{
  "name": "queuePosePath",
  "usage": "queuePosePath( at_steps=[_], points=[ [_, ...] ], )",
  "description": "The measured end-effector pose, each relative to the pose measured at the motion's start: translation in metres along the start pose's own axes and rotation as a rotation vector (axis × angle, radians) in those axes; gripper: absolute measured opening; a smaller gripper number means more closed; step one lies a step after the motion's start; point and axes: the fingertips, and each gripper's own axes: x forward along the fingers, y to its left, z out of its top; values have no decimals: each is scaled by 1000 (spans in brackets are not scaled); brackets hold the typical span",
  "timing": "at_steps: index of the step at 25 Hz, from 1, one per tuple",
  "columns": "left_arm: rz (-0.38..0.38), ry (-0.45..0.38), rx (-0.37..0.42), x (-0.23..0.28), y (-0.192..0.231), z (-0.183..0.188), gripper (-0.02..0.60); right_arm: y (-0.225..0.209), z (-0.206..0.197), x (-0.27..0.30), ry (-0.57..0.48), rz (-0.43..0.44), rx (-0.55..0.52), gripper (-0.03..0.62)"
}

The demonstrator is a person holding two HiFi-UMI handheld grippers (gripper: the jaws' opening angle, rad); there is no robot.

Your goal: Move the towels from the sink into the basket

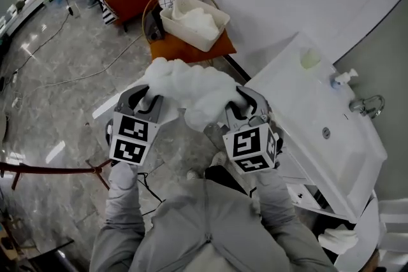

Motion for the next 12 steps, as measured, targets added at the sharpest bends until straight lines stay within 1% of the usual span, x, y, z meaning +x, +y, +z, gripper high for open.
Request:
queuePosePath(
  at_steps=[3,7,12],
  points=[
    [37,15,-33,-1,27,-13,169,13,19,26,-19,44,-29,106],
    [76,24,-53,0,62,-25,169,27,39,60,-41,86,-45,106],
    [98,32,-71,23,100,-25,169,24,59,108,-53,122,-58,106]
  ],
)
